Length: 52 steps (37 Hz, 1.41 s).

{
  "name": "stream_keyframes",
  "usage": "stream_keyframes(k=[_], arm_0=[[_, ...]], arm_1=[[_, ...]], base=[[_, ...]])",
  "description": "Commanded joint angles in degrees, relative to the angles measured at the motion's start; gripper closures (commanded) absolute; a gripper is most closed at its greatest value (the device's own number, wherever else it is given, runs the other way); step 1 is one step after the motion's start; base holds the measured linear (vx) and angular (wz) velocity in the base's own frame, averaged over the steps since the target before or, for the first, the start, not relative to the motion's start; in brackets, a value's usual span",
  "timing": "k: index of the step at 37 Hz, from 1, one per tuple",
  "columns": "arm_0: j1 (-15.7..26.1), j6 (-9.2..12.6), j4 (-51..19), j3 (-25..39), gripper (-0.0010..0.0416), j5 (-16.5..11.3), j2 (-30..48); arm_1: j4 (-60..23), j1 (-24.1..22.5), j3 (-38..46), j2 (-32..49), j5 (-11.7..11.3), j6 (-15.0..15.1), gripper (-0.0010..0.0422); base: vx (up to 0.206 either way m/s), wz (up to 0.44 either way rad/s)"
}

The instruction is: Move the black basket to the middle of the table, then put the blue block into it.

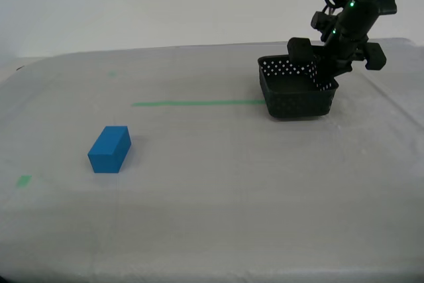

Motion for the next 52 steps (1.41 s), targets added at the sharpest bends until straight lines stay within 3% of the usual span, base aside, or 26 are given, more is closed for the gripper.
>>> stream_keyframes(k=[1,31,42,52], arm_0=[[0.2,1.0,-1.1,0.0,0.0407,-0.2,-1.9],[1.8,4.6,-13.0,0.0,0.0407,0.3,-18.0],[5.6,8.4,-16.3,0.1,0.0407,3.3,-23.7],[9.9,12.8,-19.2,0.1,0.0407,3.3,-25.7]], arm_1=[[0.3,0.0,0.0,0.0,0.0,0.1,0.0412],[0.3,0.0,0.0,0.0,0.0,0.1,0.0412],[0.3,0.0,0.0,0.0,0.0,0.1,0.0412],[0.3,0.0,0.0,0.0,0.0,0.1,0.0412]], base=[[0.0,0.0],[0.0,0.0],[0.0,0.0],[0.0,0.0]])
